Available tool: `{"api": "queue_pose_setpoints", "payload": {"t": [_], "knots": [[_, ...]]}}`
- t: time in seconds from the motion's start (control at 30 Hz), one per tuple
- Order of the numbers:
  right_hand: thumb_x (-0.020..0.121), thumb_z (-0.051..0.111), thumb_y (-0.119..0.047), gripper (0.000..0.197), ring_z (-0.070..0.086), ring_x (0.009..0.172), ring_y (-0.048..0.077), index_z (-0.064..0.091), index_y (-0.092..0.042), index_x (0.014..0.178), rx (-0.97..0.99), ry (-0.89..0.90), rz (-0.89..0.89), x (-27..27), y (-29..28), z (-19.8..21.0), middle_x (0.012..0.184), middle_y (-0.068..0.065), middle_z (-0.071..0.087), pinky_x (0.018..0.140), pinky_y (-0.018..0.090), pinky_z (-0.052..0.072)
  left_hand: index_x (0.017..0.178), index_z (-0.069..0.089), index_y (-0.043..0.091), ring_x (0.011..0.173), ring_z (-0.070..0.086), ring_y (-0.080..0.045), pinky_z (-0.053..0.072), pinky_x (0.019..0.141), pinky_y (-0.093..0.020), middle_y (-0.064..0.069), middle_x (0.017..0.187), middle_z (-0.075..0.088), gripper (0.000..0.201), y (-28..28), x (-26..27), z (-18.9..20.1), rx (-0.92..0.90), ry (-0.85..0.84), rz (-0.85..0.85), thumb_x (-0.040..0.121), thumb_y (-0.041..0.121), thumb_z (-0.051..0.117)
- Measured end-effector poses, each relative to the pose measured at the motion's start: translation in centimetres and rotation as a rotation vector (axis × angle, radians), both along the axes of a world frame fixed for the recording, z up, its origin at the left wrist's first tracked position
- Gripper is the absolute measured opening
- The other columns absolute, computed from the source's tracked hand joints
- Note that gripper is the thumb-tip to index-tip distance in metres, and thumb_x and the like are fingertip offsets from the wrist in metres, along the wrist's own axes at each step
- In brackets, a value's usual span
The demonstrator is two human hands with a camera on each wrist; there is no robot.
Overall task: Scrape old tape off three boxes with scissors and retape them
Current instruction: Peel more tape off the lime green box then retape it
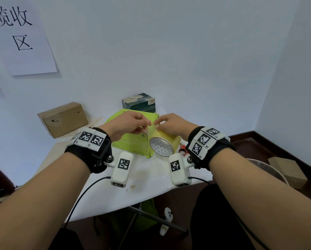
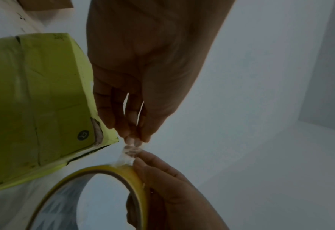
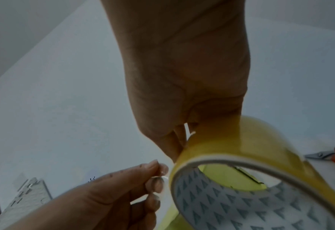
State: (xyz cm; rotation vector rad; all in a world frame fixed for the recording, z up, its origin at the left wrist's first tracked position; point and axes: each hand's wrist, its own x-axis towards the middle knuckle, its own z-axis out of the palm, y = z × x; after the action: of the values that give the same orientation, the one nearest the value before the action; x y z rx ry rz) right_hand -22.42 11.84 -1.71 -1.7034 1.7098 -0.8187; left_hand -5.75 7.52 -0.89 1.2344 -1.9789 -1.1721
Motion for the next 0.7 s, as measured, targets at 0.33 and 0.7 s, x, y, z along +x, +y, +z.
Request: {"api": "queue_pose_setpoints", "payload": {"t": [0.33, 0.7], "knots": [[0.086, 0.068, -0.032, 0.02, 0.05, 0.09, 0.012, 0.07, -0.014, 0.096, -0.107, 0.148, 0.001, 0.1, 0.2, 0.0, 0.095, -0.003, 0.057, 0.063, 0.019, 0.037, 0.074, 0.062, 0.013, 0.054, 0.059, -0.004, 0.048, 0.057, -0.017, 0.0, 0.064, 0.067, 0.021, 0.5, -0.5, 0.1, -0.157, -0.089, 0.046, 0.088, 0.026, 0.069], [0.091, 0.05, -0.055, 0.046, 0.041, 0.064, 0.018, 0.043, -0.015, 0.069, -0.021, -0.139, -0.139, -0.4, -0.6, 1.0, 0.069, 0.006, 0.042, 0.065, 0.026, 0.035, 0.074, 0.063, 0.013, 0.06, 0.048, -0.011, 0.043, 0.062, -0.022, 0.002, 0.066, 0.055, 0.024, -0.9, 0.3, -0.5, -0.247, -0.069, 0.18, 0.094, 0.024, 0.059]]}}
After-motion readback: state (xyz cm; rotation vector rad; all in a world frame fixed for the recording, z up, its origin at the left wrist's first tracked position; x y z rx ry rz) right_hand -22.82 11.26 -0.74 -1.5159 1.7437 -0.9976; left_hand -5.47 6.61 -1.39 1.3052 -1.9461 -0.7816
